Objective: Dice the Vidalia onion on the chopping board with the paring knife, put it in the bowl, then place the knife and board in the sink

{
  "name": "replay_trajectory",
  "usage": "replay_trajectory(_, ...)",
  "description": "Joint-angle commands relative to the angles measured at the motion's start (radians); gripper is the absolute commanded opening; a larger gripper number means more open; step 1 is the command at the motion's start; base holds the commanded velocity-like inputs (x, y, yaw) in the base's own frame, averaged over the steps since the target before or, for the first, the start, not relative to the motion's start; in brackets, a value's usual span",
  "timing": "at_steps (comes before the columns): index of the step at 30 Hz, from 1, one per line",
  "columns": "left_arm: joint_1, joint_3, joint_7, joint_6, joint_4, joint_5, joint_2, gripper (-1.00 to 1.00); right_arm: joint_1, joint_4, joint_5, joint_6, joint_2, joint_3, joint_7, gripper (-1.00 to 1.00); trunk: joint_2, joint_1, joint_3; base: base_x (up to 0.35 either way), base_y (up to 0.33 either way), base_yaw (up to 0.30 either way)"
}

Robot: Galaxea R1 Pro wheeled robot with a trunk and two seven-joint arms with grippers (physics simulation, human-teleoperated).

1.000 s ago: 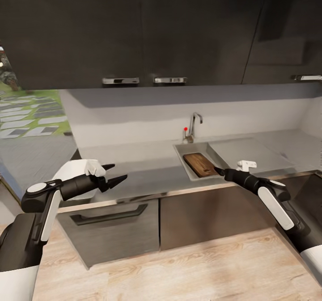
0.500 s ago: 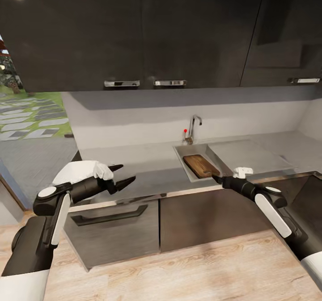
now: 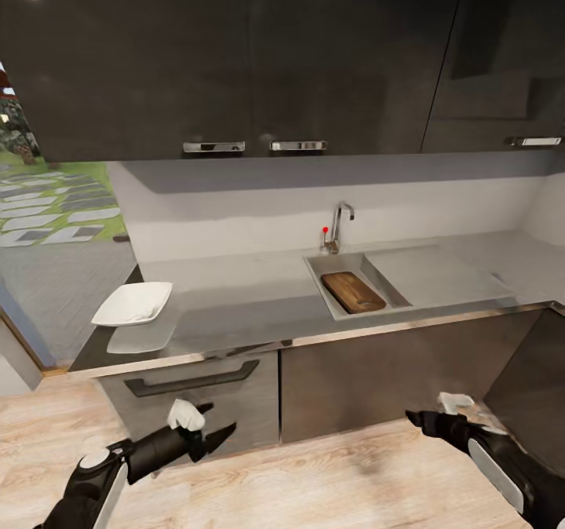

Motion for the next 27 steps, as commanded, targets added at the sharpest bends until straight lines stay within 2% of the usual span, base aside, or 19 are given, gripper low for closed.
replay_trajectory(1, 0.005, 0.001, 0.006, -0.061, 0.122, 0.006, 0.000, 1.00, 0.000, 0.110, -0.006, -0.070, -0.001, 0.053, 0.028, 1.00, -0.002, 0.001, -0.002, 0.000, 0.000, 0.000)
replay_trajectory(2, 0.007, 0.001, 0.023, -0.108, 0.216, 0.006, 0.001, 1.00, 0.000, 0.211, -0.006, -0.133, -0.001, 0.092, 0.066, 1.00, -0.002, 0.001, -0.002, 0.000, 0.000, 0.000)
replay_trajectory(3, 0.008, 0.001, 0.031, -0.118, 0.247, 0.006, 0.001, 1.00, 0.001, 0.245, -0.006, -0.152, 0.000, 0.102, 0.080, 1.00, -0.002, 0.001, -0.002, 0.000, 0.000, 0.000)
replay_trajectory(4, 0.009, 0.001, 0.069, -0.139, 0.337, 0.006, 0.001, 1.00, 0.001, 0.351, -0.006, -0.203, 0.004, 0.122, 0.119, 1.00, -0.002, 0.001, -0.002, 0.000, 0.000, 0.000)
replay_trajectory(6, 0.010, 0.000, 0.150, -0.152, 0.456, 0.006, 0.000, 1.00, 0.001, 0.487, -0.005, -0.257, 0.018, 0.135, 0.160, 1.00, -0.002, 0.001, -0.002, 0.000, 0.000, 0.000)
replay_trajectory(9, 0.010, -0.006, 0.259, -0.158, 0.558, 0.005, -0.009, 1.00, 0.002, 0.601, -0.005, -0.293, 0.038, 0.140, 0.180, 1.00, -0.002, 0.001, -0.002, 0.000, 0.000, 0.000)
replay_trajectory(11, 0.010, -0.024, 0.373, -0.160, 0.653, 0.005, -0.018, 1.00, 0.002, 0.711, -0.005, -0.311, 0.065, 0.142, 0.188, 1.00, -0.002, 0.001, -0.002, 0.000, 0.000, 0.000)
replay_trajectory(12, 0.010, -0.092, 0.550, -0.160, 0.829, 0.006, -0.036, 1.00, 0.026, 0.790, -0.005, -0.318, 0.099, 0.143, 0.189, 1.00, -0.002, 0.001, -0.002, 0.000, 0.000, 0.000)
replay_trajectory(13, 0.010, -0.104, 0.584, -0.160, 0.862, 0.006, -0.041, 1.00, 0.037, 0.796, -0.005, -0.319, 0.103, 0.143, 0.186, 1.00, -0.002, 0.001, -0.002, 0.000, 0.000, 0.000)
replay_trajectory(14, 0.010, -0.124, 0.655, -0.159, 0.928, 0.006, -0.051, 1.00, 0.063, 0.804, -0.005, -0.319, 0.114, 0.144, 0.174, 1.00, -0.002, 0.001, -0.002, 0.000, 0.000, 0.000)
replay_trajectory(16, 0.010, -0.138, 0.726, -0.158, 0.986, 0.006, -0.062, 1.00, 0.087, 0.809, -0.005, -0.320, 0.128, 0.143, 0.151, 1.00, -0.002, 0.001, -0.002, 0.000, 0.000, 0.000)
replay_trajectory(17, 0.010, -0.147, 0.791, -0.156, 1.032, 0.006, -0.070, 1.00, 0.111, 0.812, -0.004, -0.320, 0.143, 0.143, 0.116, 1.00, -0.002, 0.001, -0.002, 0.000, 0.000, 0.000)
replay_trajectory(19, 0.010, -0.152, 0.843, -0.153, 1.067, 0.006, -0.075, 1.00, 0.137, 0.814, -0.004, -0.320, 0.162, 0.143, 0.068, 1.00, -0.002, 0.001, -0.002, 0.000, 0.000, 0.000)
replay_trajectory(20, 0.010, -0.155, 0.878, -0.146, 1.093, 0.007, -0.079, 1.00, 0.167, 0.815, -0.004, -0.321, 0.182, 0.143, 0.010, 1.00, -0.002, 0.001, -0.002, 0.000, 0.000, 0.000)
replay_trajectory(22, 0.010, -0.157, 0.900, -0.133, 1.118, 0.007, -0.080, 1.00, 0.198, 0.816, -0.004, -0.322, 0.205, 0.143, -0.049, 1.00, -0.002, 0.001, -0.002, 0.000, 0.000, 0.000)
replay_trajectory(23, 0.010, -0.158, 0.916, -0.111, 1.147, 0.007, -0.081, 1.00, 0.227, 0.817, -0.004, -0.323, 0.228, 0.143, -0.102, 1.00, -0.002, 0.001, -0.002, 0.000, 0.000, 0.000)
replay_trajectory(24, 0.010, -0.159, 0.922, -0.096, 1.163, 0.008, -0.081, 1.00, 0.241, 0.817, -0.004, -0.323, 0.240, 0.143, -0.124, 1.00, -0.002, 0.001, -0.002, 0.000, 0.000, 0.000)
replay_trajectory(25, 0.011, -0.160, 0.931, -0.061, 1.189, 0.008, -0.082, 1.00, 0.268, 0.817, -0.004, -0.323, 0.261, 0.143, -0.155, 1.00, -0.002, 0.001, -0.002, 0.000, 0.000, 0.000)
replay_trajectory(27, 0.012, -0.161, 0.938, -0.006, 1.212, 0.008, -0.084, 1.00, 0.305, 0.818, -0.005, -0.324, 0.286, 0.143, -0.182, 1.00, -0.002, 0.001, -0.002, 0.000, 0.000, 0.000)
